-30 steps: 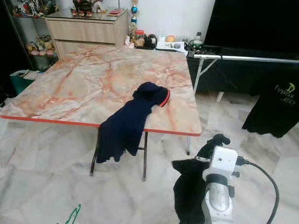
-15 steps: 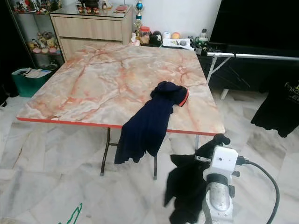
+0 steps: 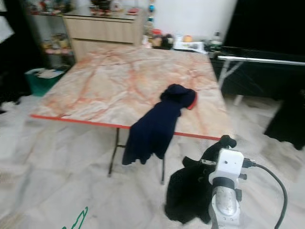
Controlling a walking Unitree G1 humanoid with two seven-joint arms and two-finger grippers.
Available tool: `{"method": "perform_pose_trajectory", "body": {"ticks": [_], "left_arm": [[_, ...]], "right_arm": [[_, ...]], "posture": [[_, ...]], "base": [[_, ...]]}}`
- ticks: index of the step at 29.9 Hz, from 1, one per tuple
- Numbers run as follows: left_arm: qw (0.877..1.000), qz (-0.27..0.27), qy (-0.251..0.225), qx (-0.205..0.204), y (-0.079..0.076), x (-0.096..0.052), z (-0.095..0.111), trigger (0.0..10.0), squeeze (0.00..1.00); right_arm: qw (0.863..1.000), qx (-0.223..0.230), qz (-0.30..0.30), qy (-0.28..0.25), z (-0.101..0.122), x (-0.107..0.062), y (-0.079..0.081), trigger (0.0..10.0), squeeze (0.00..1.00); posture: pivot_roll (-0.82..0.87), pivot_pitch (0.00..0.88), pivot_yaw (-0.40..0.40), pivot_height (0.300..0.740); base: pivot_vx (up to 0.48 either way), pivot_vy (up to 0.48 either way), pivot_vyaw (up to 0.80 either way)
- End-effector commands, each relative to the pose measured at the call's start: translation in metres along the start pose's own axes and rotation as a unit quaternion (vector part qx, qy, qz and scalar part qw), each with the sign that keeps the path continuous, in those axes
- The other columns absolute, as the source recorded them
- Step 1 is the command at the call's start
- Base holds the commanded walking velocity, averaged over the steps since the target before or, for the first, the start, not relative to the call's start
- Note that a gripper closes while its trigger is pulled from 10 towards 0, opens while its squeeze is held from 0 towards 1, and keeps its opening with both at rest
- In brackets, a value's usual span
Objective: Hang hanger
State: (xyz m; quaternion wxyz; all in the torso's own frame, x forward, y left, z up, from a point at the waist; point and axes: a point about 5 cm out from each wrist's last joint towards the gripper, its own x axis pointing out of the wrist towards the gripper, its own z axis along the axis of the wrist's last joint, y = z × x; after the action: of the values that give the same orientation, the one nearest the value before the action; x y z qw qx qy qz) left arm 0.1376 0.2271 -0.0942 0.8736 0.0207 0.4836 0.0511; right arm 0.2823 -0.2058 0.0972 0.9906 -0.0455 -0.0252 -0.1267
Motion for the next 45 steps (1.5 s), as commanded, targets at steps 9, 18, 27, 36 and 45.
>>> {"method": "perform_pose_trajectory", "body": {"ticks": [9,18,27,36,45], "left_arm": [[1.0,-0.005,0.006,-0.002,-0.001,0.0,-0.002,10.0,0.0],[1.0,-0.01,0.006,-0.007,-0.005,0.0,-0.002,10.0,0.0],[1.0,-0.012,0.008,-0.008,-0.005,0.001,-0.001,10.0,0.0],[1.0,-0.012,0.006,-0.007,-0.004,0.001,0.0,10.0,0.0],[1.0,-0.013,0.006,-0.006,-0.004,0.001,0.001,10.0,0.0]], "right_arm": [[1.0,0.004,-0.01,-0.029,0.012,0.007,-0.002,10.0,0.0],[0.999,0.005,-0.013,-0.052,0.026,0.017,-0.005,10.0,0.0],[0.99,0.012,0.048,-0.13,0.072,0.043,0.022,10.0,0.0],[0.976,0.03,0.057,-0.209,0.132,0.076,0.038,10.0,0.0],[0.968,0.037,0.038,-0.246,0.174,0.099,0.036,10.0,0.0]], "posture": [[0.12,0.0,-0.028,0.74],[0.12,0.0,-0.03,0.74],[0.11,0.0,-0.019,0.74],[0.11,0.0,-0.007,0.74],[0.11,0.0,-0.001,0.74]], "base": [[0.0,0.0,0.44],[0.131,0.0,0.0],[0.307,0.0,0.0],[0.309,0.0,0.0],[0.309,0.0,0.0]]}}
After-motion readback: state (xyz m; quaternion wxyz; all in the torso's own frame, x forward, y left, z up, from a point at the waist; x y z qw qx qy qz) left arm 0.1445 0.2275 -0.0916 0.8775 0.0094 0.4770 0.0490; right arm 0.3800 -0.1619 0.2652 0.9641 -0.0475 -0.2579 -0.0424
